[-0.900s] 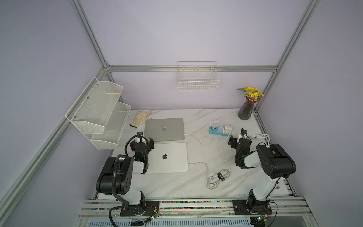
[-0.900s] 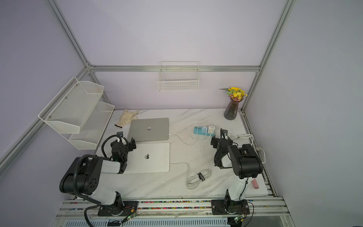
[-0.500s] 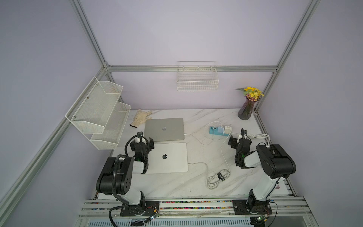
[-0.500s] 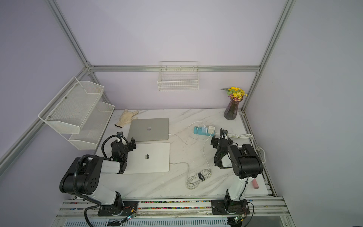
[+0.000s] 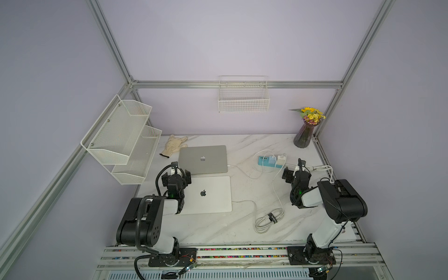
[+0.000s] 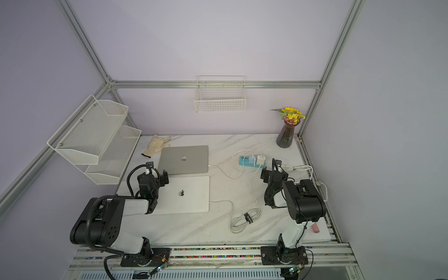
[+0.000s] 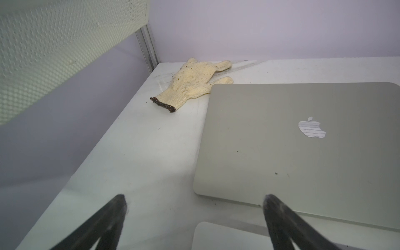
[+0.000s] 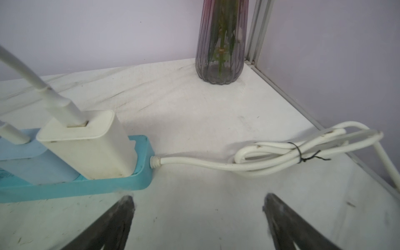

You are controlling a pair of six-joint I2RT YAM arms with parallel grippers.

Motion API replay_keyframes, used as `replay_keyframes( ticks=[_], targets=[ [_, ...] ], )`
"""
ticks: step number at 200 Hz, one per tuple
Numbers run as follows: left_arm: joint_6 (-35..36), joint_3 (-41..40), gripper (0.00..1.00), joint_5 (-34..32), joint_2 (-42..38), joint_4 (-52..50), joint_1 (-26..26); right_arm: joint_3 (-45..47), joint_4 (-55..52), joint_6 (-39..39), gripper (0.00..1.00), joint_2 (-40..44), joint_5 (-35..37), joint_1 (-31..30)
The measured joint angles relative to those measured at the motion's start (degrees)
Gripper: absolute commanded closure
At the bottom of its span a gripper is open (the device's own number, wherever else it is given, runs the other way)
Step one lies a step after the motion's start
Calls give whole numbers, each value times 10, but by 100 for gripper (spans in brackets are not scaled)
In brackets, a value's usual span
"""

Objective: Unplug the laptop charger
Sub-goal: Remove the charging cable from the laptop.

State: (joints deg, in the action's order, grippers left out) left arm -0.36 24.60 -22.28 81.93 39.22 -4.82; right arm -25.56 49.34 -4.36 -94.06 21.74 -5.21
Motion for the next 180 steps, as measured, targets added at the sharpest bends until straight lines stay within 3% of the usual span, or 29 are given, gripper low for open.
replay_keyframes(
  ticks=[22, 29, 56, 70, 93, 117, 131, 141, 180],
  targets=[
    [-17, 86, 0, 13, -107, -99, -40, -65, -126, -66, 3, 157, 2, -11],
    [-34, 125, 1, 23, -131, -120, -48, -96, -148, -88, 9, 191, -17, -8],
    [-84, 298, 8, 57, -123, -196, -104, -238, -260, -112, 24, 241, -90, -6],
    [-99, 381, 22, 79, -76, -241, -153, -315, -335, -111, 27, 222, -119, -23],
    [-111, 458, 23, 148, 27, -296, -214, -409, -457, -96, 26, 174, -141, -76],
    [-94, 442, 24, 246, 114, -317, -242, -556, -608, -97, 25, 68, -175, -116],
    [-80, 417, 31, 287, 145, -316, -246, -624, -681, -100, 29, 11, -198, -117],
    [-71, 404, 38, 296, 160, -320, -246, -666, -736, -103, 34, -25, -225, -115],
    [-101, 382, 37, 291, 169, -305, -226, -737, -855, -101, 44, -112, -296, -135]
  ],
)
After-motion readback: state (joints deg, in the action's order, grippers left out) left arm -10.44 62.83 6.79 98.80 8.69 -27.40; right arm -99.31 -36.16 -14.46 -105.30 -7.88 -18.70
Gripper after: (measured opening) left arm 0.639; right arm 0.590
